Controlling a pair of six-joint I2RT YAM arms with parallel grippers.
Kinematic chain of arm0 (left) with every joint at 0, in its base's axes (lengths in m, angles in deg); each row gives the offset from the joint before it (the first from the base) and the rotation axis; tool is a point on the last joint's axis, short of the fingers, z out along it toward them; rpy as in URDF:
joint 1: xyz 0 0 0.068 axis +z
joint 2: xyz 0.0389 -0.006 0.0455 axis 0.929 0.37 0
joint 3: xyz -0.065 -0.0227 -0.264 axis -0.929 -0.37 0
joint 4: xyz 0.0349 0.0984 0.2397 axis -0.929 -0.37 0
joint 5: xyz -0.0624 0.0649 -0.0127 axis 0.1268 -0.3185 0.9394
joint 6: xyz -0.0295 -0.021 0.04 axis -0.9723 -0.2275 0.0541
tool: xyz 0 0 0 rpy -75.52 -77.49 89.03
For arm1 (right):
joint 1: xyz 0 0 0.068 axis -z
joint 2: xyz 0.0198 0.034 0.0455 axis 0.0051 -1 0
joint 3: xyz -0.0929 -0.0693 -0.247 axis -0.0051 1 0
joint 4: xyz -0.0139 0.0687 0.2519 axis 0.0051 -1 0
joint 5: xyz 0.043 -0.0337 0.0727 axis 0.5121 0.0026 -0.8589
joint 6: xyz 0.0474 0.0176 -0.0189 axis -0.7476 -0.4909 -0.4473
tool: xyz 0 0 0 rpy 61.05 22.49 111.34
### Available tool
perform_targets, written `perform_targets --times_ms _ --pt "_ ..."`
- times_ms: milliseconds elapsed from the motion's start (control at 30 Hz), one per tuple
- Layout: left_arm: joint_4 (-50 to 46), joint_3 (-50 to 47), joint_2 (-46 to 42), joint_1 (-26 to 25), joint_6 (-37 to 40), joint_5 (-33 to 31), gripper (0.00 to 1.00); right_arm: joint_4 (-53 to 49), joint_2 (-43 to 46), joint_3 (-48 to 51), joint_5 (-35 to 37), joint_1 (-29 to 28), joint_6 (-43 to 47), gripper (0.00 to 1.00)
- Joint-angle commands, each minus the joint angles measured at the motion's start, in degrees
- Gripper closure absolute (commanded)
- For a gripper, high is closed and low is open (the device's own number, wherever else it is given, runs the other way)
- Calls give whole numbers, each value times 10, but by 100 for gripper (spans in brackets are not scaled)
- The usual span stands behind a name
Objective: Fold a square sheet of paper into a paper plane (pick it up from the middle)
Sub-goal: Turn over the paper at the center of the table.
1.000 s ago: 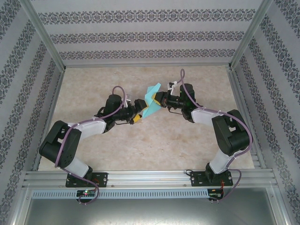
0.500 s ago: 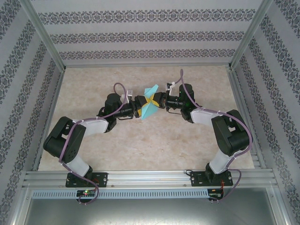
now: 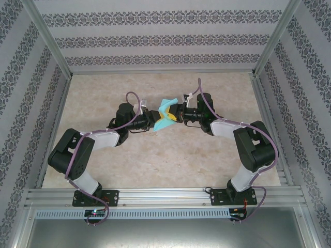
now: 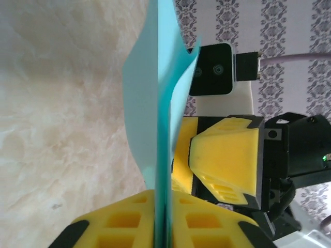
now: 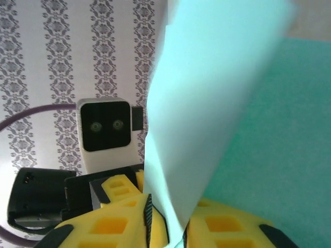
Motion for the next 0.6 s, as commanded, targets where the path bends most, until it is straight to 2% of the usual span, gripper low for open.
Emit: perform_targets --times_ms 0,100,200,267,333,433,567 --pt "-46 7 -10 18 59 -2 88 -81 39 -14 1 16 74 68" --pt "-104 7 -19 31 99 -11 89 -208 87 -22 52 37 159 52" --pt "-274 44 -42 33 203 -48 90 -341 139 -36 143 42 252 39" --pt "-431 89 -60 29 295 -124 91 -402 166 -41 208 44 293 34" --pt "-573 136 -75 19 370 -231 91 -441 192 -41 267 45 319 31" --pt "-697 191 -86 1 429 -362 92 -463 220 -35 322 45 338 27" --pt "-808 255 -73 -32 463 -507 92 -470 240 -26 362 46 346 24"
